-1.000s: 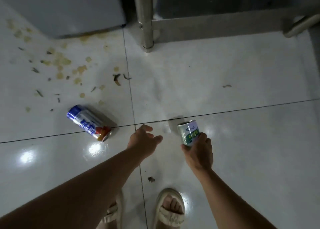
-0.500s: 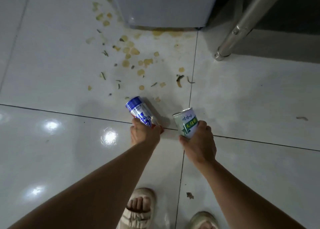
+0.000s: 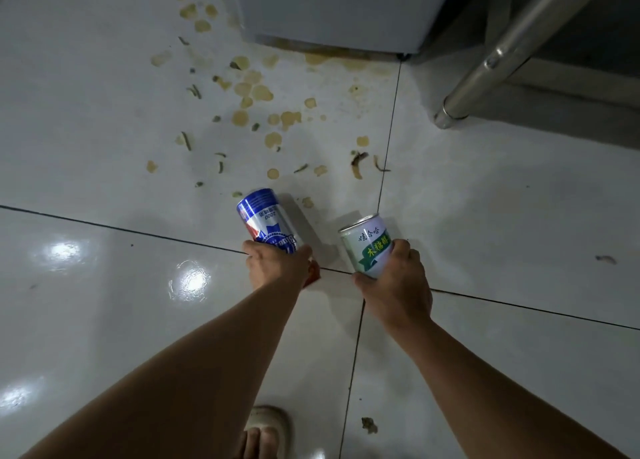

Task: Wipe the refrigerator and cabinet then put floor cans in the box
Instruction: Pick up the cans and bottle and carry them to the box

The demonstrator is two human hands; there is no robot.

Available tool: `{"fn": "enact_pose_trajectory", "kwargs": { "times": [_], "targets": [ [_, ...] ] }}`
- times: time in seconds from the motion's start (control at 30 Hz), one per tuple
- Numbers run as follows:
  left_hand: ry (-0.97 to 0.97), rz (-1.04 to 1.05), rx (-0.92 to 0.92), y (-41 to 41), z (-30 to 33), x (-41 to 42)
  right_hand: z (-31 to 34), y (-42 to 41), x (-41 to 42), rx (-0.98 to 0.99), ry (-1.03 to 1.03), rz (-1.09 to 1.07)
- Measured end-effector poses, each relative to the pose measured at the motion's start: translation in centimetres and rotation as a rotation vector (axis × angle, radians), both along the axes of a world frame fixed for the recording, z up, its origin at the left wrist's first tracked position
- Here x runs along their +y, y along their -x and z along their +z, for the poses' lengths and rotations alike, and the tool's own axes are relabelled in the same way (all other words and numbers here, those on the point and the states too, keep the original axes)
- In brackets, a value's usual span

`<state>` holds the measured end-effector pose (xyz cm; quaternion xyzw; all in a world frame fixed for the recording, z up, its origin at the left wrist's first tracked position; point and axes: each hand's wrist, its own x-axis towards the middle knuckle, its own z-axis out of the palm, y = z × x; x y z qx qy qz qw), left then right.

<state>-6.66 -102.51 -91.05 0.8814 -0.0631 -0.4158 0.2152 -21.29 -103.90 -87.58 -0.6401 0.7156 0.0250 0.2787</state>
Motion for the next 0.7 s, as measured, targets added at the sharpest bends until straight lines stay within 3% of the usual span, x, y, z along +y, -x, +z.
{"fn": "enact_pose_trajectory", "kwargs": {
  "times": [0.23,0.7],
  "targets": [
    [-0.056,-0.169,-0.089,-0.6,10.4,1.5,9.0,0.5,0.5,0.004,-0.070,-0.034],
    [0.110,-0.281,-0.074,1.0,43.8,4.2,40.3,3.0,1.9,-0.053,-0.078,-0.022]
  ]
}}
